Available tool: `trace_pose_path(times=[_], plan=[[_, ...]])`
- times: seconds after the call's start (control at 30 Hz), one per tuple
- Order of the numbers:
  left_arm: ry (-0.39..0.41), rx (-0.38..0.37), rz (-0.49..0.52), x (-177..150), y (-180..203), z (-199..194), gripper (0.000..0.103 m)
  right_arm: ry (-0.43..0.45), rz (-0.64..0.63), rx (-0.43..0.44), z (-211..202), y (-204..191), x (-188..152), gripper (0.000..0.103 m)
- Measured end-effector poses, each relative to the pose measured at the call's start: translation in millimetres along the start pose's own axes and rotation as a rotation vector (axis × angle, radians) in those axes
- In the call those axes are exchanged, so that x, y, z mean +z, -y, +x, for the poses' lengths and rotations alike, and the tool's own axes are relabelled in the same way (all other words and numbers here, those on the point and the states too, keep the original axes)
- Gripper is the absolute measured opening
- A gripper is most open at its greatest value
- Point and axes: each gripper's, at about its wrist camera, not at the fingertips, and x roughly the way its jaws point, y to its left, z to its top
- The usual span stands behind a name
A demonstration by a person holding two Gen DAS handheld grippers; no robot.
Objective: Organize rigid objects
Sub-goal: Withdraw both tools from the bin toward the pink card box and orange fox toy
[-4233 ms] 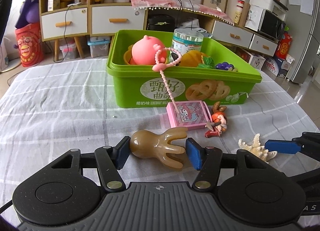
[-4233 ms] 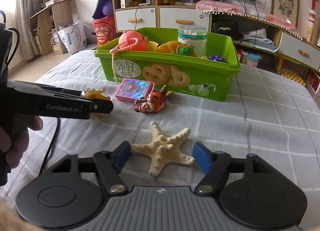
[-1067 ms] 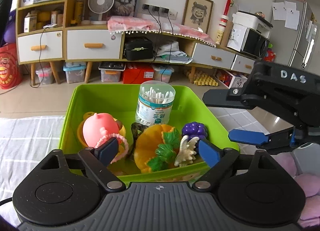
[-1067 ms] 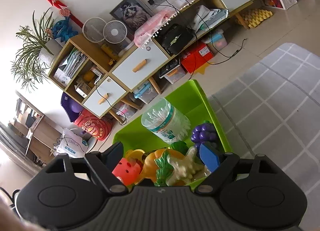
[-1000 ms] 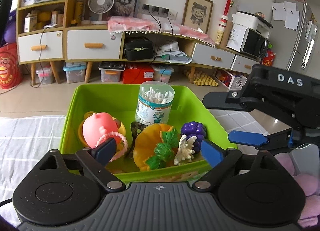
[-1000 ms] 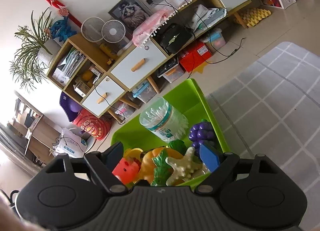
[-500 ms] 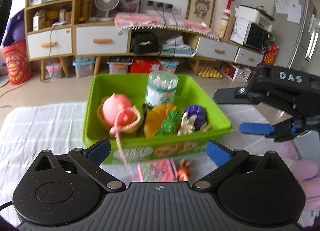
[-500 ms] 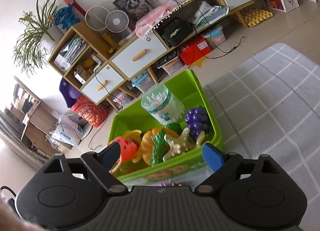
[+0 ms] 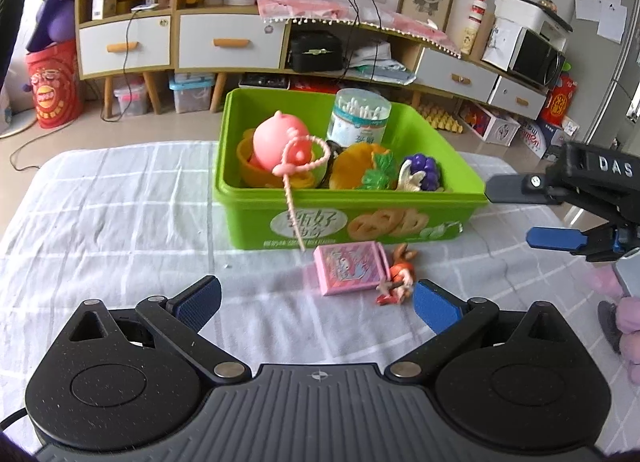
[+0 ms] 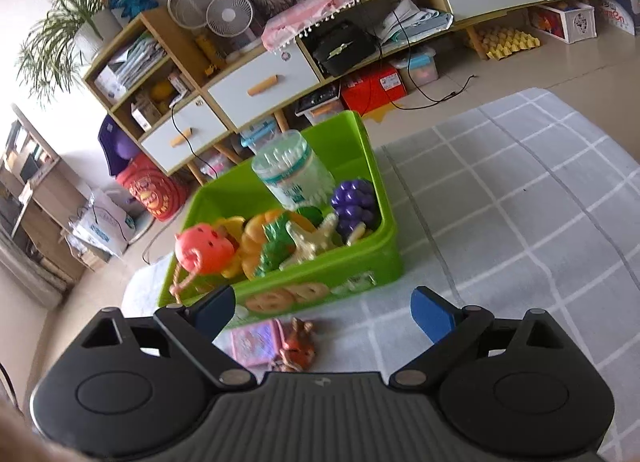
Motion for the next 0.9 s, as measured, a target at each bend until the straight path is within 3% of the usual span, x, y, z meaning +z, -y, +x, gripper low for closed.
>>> trace_pose_path(times=[0.3,0.63,0.9], plan=[[-0.011,0.035,0.01,-12,-2,10,0.101,-0.037,-0.139,-0.045,-1,11,-22,0.078],[-0.02,0.077,0.018,-19,1,26,0.101,-0.074,-0.168,-0.094,2,30,-34,0.078],[-0.062,0.137,-0.039,-18,-17,22,0.101,-0.093,-0.229,-0.085,22,11,-44,0.078]])
